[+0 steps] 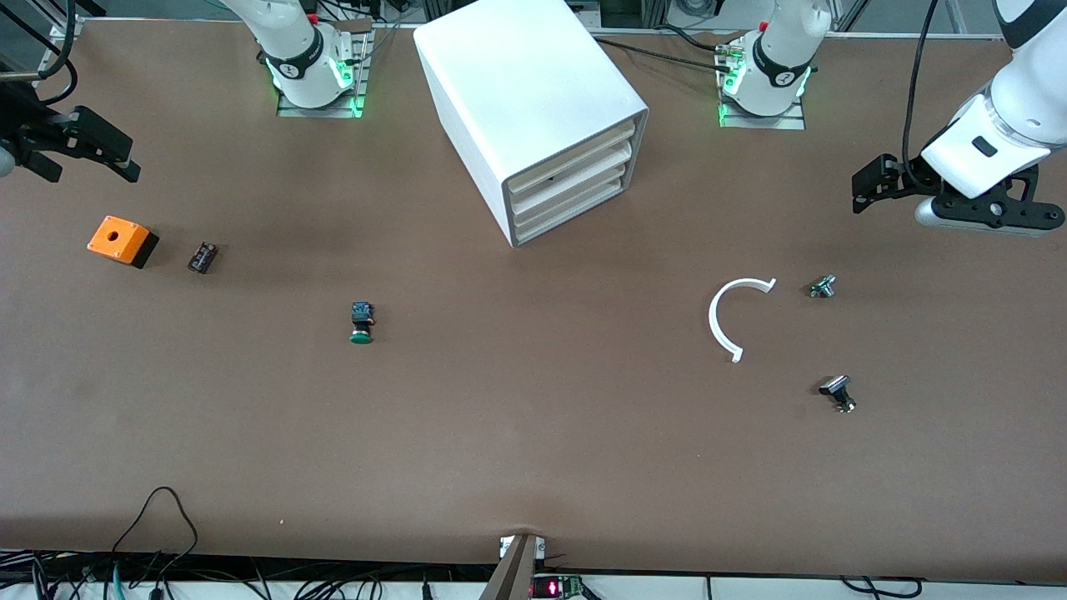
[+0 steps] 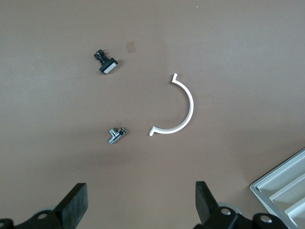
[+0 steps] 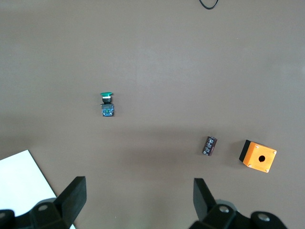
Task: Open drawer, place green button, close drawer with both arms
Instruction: 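Reach the right gripper toward the green push button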
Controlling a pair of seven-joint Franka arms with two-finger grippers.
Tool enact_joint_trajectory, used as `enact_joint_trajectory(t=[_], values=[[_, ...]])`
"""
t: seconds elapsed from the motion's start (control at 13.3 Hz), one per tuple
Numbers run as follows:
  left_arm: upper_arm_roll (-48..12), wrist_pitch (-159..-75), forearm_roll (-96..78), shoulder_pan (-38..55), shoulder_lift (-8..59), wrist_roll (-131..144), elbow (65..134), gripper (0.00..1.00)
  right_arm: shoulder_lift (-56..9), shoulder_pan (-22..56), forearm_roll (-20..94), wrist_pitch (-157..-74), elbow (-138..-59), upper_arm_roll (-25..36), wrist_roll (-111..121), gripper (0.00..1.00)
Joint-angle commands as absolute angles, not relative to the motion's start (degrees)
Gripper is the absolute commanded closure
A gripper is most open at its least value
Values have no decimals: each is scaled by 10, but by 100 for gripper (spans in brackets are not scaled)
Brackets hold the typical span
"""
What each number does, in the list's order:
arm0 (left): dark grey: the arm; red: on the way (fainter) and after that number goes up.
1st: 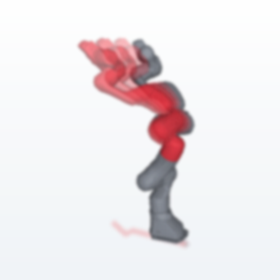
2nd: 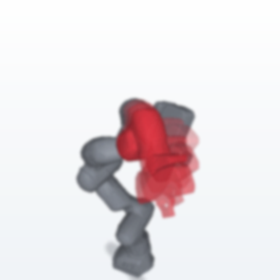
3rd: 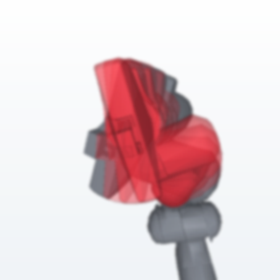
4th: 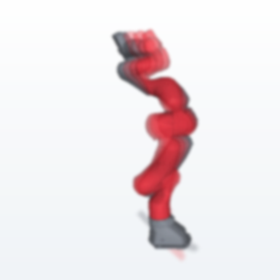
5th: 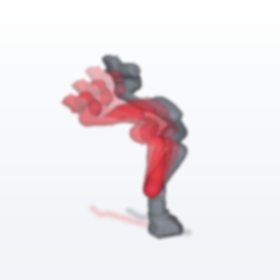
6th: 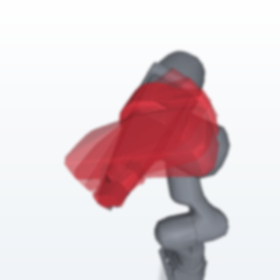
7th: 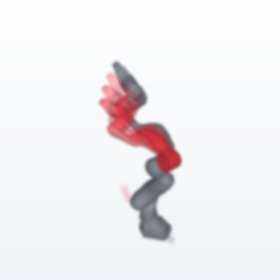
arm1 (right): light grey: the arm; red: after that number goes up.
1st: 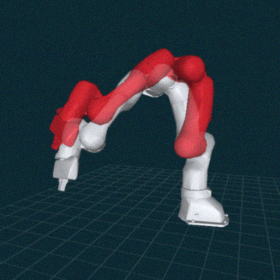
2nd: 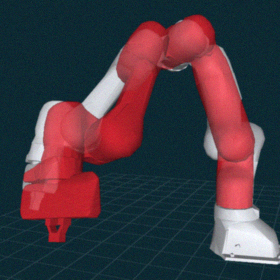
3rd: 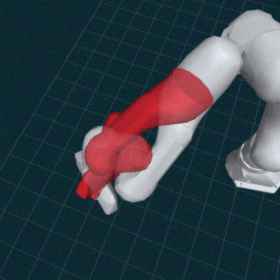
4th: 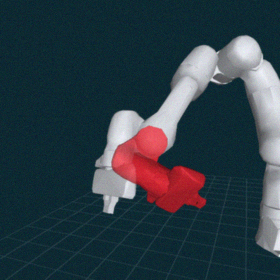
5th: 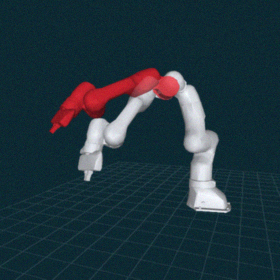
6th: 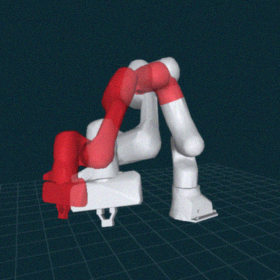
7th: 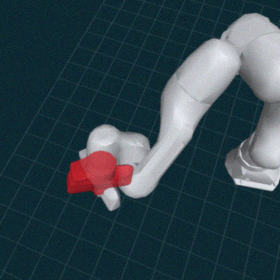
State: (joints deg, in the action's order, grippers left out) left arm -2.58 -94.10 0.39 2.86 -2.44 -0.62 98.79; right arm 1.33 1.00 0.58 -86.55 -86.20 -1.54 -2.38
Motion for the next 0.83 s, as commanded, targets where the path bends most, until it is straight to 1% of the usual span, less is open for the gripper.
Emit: enact_joint_trajectory(t=[0.0,0.23,0.45,0.75], values=[[-24,-926,2,32,-15,-4,969,1,13,7,14,-874,-853,-18,-55,1],[-24,-926,2,32,-15,-4,969,1,9,8,14,-868,-855,-22,-59,1],[-24,-926,2,32,-15,-5,969,1,4,13,14,-861,-887,-23,-57,1],[-24,-926,2,32,-15,-5,969,1,-46,38,20,-874,-879,-23,-60,1]])
